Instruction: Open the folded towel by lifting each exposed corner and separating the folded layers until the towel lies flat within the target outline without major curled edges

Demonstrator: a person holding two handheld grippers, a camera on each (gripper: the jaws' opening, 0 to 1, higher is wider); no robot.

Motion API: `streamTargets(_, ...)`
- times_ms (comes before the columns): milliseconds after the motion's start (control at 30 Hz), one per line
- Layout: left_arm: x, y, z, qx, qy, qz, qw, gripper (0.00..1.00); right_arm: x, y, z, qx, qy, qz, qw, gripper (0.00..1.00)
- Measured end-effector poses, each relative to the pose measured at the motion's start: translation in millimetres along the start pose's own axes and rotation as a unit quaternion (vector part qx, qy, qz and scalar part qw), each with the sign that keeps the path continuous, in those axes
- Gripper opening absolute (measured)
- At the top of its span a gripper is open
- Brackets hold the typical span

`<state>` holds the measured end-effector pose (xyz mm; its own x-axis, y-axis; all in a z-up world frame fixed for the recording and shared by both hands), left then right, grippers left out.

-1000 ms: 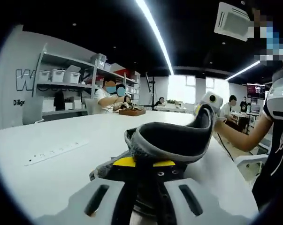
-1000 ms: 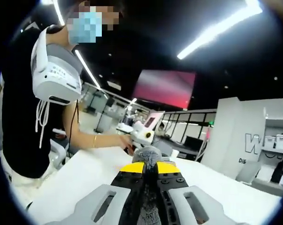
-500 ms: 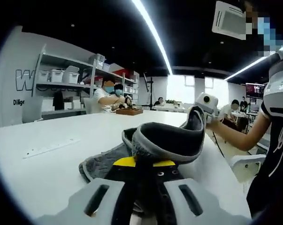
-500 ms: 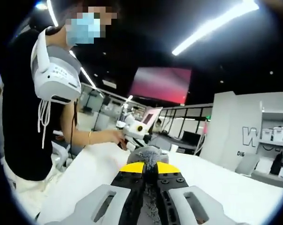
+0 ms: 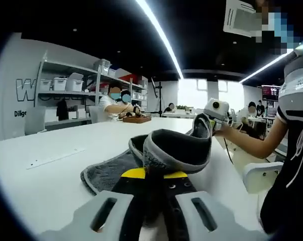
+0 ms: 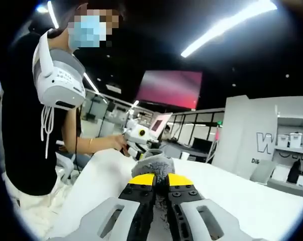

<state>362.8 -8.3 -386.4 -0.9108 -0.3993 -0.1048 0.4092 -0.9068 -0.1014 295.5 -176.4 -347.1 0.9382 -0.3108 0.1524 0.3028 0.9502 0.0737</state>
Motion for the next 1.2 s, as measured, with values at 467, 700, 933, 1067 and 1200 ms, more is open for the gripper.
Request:
streamTargets(467,20.2,-12.8,-3.3,-0.007,0.003,-0.002,1.0,0.07,-9.3,-2.0,-2.9,-0.003,0.007,-0.013,0.9999,0.01)
streamTargets(700,25.1,-18.1,-6.0,-0.01,0.001,0.0,1.0,0.07,-13.1,-4.8,-5.1,-0.005,0.01,-0.016,0.9998,0.01)
streamTargets(933,32.4,-20.0,-8.3,-0.012,0.004,-0.001,0.9999,0.07,-21.3,-9.6,-10.3,-0.01,0.014,-0.019,0.9997,0.01)
streamTargets(1067,38.2,-22.5,-12.2,-0.015,0.002,-0.002,0.9999,0.07,-23.9,-10.7,-12.5,-0.013,0.016,-0.02,0.9996,0.01)
streamTargets(1200,43.2,-24.3,-16.9,-0.019,0.001,-0.003,0.9998,0.07,-26.8,-11.7,-15.6,-0.017,0.018,-0.019,0.9995,0.01)
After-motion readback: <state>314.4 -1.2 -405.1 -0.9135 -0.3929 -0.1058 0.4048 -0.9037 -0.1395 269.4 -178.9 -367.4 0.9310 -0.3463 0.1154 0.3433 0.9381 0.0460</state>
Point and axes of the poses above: the point that each gripper's makers call its tool centre point, and the gripper's own axes: y roughly forward along the fingers, x roughly to its right, z roughly out of its top, the point moved 1 cm from there along -y, roughly backward along the fingers, and after that the axes turned 8 degrees about y, right-handed, at the moved point
